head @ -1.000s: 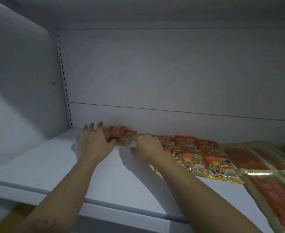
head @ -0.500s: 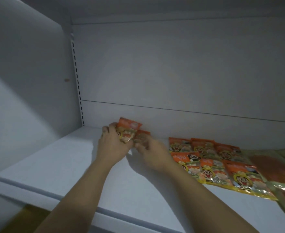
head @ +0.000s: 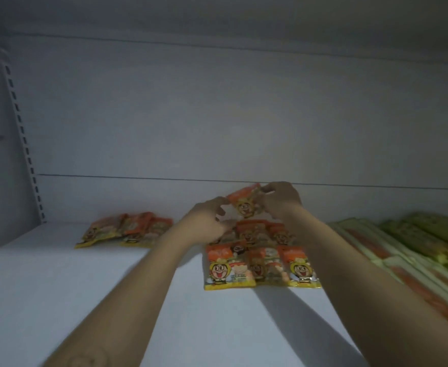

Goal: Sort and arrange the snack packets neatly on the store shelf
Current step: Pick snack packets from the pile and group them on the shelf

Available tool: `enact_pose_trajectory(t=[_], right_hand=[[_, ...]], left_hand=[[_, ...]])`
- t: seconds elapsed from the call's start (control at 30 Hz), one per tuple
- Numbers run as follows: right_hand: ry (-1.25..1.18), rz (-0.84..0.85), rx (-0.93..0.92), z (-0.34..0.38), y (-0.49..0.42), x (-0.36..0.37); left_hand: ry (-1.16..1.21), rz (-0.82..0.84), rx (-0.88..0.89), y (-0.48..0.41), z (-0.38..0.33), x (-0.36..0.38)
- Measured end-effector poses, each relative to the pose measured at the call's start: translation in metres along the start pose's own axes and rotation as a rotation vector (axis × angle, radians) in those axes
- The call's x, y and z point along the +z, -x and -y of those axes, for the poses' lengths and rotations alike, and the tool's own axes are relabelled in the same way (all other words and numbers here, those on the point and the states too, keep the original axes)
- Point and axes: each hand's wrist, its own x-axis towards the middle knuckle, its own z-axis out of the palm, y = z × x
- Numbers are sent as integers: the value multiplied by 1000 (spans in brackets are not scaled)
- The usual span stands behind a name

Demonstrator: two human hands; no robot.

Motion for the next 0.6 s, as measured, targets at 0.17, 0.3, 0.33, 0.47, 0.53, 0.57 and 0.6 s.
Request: enact_pose_trajectory(t=[0.17,0.3,0.33,0.47,0.53,0.57,0.6], right_hand=[[262,-85,125,-56,-16,-46],[321,-46,151,-73,-25,-45],[375,-17,144,-74,-27,-43],[691,102,74,-79,-31,-38],[804,141,30,-77,-30,-38],[819,173,6,-76,-29,-37],[824,221,-17,-75,-28,-36]], left_hand=[[-398,180,31,-35,-12,32],[-558,300,128,-46,-7,59],[-563,335,132,-48,-5,64],[-614,391,147,-51,-4,73],[-600,387,143,-51,-2,74],[-590,382,145,-51,0,73],[-580,377,146,-51,0,73]])
